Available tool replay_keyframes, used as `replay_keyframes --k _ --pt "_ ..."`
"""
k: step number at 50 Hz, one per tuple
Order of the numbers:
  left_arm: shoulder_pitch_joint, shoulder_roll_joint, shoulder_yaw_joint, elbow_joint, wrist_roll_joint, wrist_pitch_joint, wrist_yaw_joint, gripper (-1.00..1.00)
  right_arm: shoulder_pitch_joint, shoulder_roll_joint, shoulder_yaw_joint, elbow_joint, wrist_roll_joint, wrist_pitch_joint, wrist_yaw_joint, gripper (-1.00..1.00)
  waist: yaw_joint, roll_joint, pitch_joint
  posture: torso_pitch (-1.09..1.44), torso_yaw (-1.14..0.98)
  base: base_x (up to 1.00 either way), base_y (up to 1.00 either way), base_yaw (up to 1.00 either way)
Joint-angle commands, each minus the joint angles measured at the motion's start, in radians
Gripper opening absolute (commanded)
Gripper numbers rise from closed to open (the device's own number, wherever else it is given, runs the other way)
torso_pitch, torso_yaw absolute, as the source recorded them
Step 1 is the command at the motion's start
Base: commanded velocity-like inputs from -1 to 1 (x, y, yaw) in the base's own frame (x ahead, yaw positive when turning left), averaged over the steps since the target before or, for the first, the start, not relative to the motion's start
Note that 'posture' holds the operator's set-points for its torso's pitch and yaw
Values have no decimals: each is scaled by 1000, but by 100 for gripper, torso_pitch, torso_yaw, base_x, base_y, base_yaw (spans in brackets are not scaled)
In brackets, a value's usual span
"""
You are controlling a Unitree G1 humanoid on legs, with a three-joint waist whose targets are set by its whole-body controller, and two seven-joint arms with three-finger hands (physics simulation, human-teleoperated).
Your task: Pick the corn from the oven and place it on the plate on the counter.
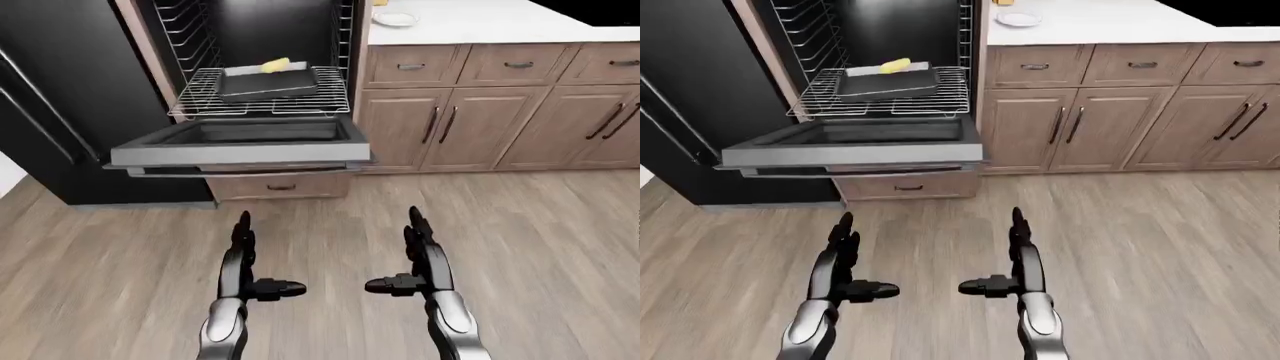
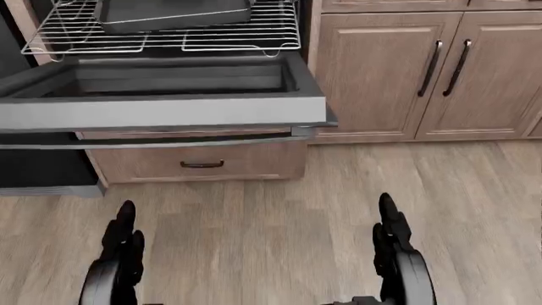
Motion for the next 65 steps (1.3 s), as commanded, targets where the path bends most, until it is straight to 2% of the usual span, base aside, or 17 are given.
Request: replay_keyframes --k 1,3,5,8,27,28,31,34,42,44,46,47,53,57,60,61,65 --pt "-27 3 0 -115 -3 -40 1 100 -28 -6 1 -105 -2 -45 1 100 -2 -8 -1 0 0 0 0 0" --pt "-28 2 -1 -116 1 -40 2 100 -22 -5 5 -128 -7 -31 2 100 7 -1 -62 0 0 0 0 0" --pt "-30 2 0 -112 0 -44 3 100 -21 -4 5 -126 -9 -34 3 100 7 -7 -16 0 0 0 0 0" --pt "-34 4 4 -112 -1 -42 4 100 -25 -3 3 -117 -11 -42 1 100 8 -8 -75 0 0 0 0 0" --pt "-184 54 67 -507 -33 398 2 100 -142 -31 -46 -461 30 344 7 100 8 -2 -95 0 0 0 0 0" --pt "-191 56 67 -535 -34 428 5 100 -151 -34 -48 -469 34 359 6 100 10 1 -110 0 0 0 -17 0" --pt "-214 60 68 -566 -32 469 10 100 -177 -43 -51 -497 45 408 8 100 13 61 -67 0 0 10 -64 0" --pt "-239 67 75 -572 -34 489 9 100 -193 -49 -53 -519 49 439 13 100 22 72 -64 0 0 26 -84 0" --pt "-294 80 85 -597 -59 557 27 100 -236 -61 -58 -514 54 469 18 100 69 9 -50 0 0 37 -85 0" --pt "-300 82 87 -587 -61 552 27 100 -242 -61 -60 -515 57 474 18 100 76 -31 -57 0 0 52 -83 0" --pt "-312 86 92 -588 -68 560 29 100 -241 -60 -61 -524 61 481 18 100 65 -123 -85 0 0 53 -82 0" --pt "-315 88 92 -591 -70 564 31 100 -242 -60 -63 -532 65 489 17 100 49 -73 -49 0 0 52 -83 0" --pt "-321 93 94 -629 -83 596 37 100 -238 -60 -59 -558 73 500 17 100 25 -31 -36 0 0 56 -74 0" --pt "-318 92 92 -628 -83 588 37 100 -232 -59 -61 -559 74 491 19 100 47 -41 -31 0 0 59 -16 0" --pt "-320 92 91 -625 -85 584 35 100 -231 -58 -61 -565 78 498 17 100 88 33 -37 0 0 60 -19 0" --pt "-321 92 92 -628 -87 586 35 100 -230 -58 -61 -569 79 500 16 100 75 -5 -19 0 0 60 -45 0" --pt "-328 94 97 -643 -93 601 43 100 -226 -58 -61 -570 82 498 16 100 47 76 -63 0 0 60 -71 0"
